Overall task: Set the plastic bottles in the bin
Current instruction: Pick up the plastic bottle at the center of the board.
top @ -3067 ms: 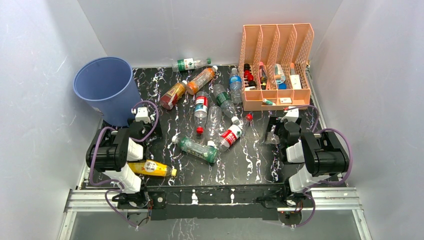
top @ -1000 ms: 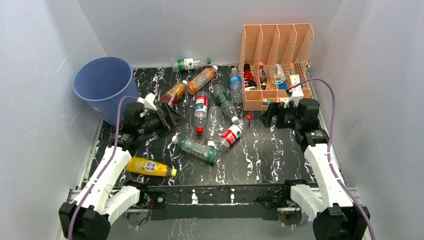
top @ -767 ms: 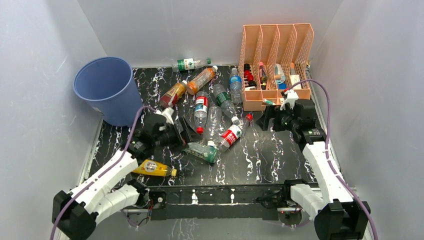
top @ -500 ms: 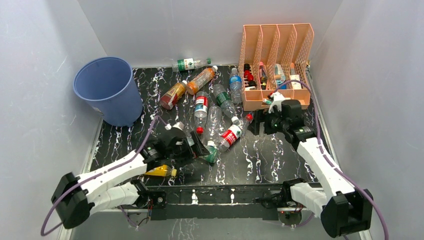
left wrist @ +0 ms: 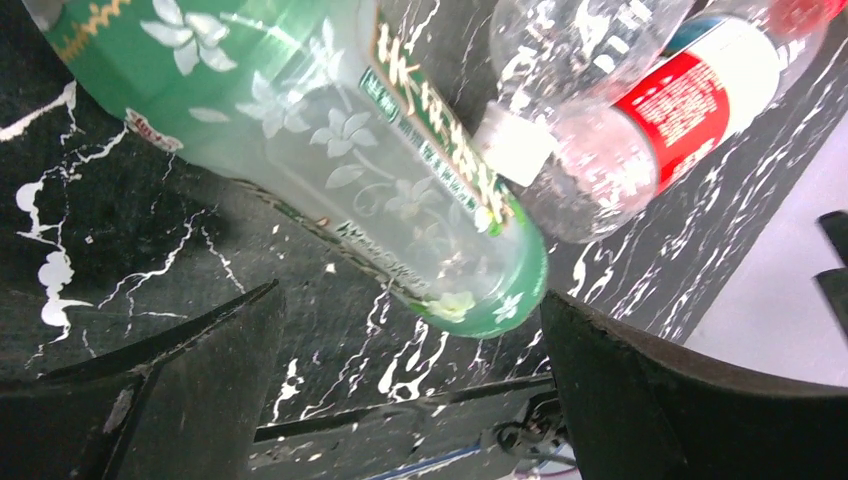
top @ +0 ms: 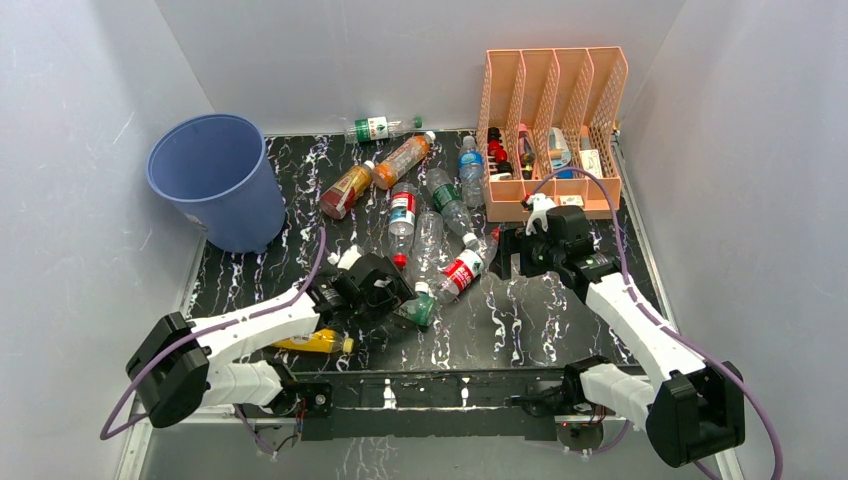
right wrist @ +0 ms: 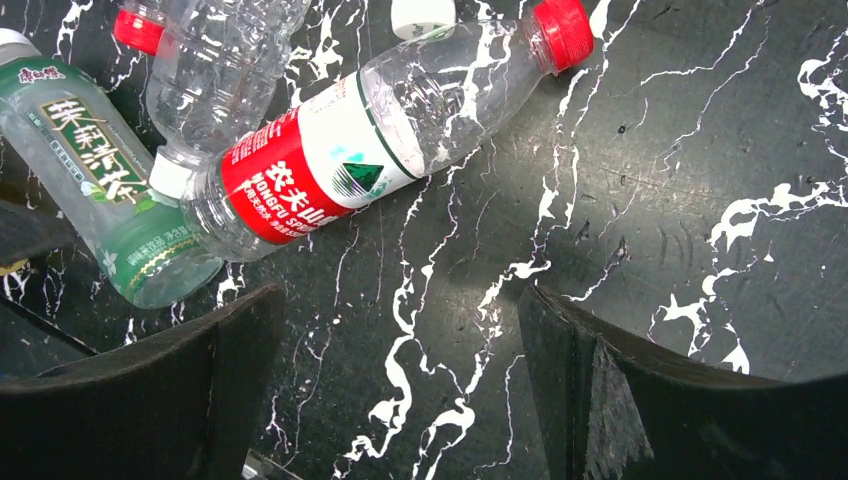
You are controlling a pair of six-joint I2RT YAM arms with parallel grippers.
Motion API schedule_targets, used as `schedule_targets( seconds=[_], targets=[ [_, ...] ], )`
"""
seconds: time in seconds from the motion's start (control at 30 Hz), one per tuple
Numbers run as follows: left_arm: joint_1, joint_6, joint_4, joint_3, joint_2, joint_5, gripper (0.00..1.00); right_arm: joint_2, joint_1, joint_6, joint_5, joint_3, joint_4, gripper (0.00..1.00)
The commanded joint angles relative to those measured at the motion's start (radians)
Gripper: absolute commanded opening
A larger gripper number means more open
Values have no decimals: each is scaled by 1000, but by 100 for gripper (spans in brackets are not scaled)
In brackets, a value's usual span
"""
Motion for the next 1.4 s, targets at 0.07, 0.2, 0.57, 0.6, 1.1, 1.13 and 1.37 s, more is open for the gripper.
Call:
schedule_targets(
  seconds=[0.07, 0.2, 0.57, 0.6, 1.1, 1.13, 1.37],
  targets=[
    [11, -50, 0, 52, -6, -111, 98, -33, 4, 4, 12, -17, 32, 98],
    [42, -26, -32, 108, 61, -101, 98, -39, 4, 4, 12, -25, 31, 98],
    [130, 12, -6, 91, 150, -10, 97, -45, 4, 370, 13, -34, 33, 98],
    [131, 19, -1, 83, 146, -12, 96, -43, 4, 371, 13, -35, 35, 98],
    [150, 95, -20, 86, 147, -33, 40, -27, 4, 371, -6, -68, 73, 98],
    [150, 108, -34, 101, 142, -38, 35, -27, 4, 371, -6, -67, 73, 98],
    [150, 229, -226, 267, 55, -101, 31, -21, 4, 371, -11, -75, 83, 98]
  ],
)
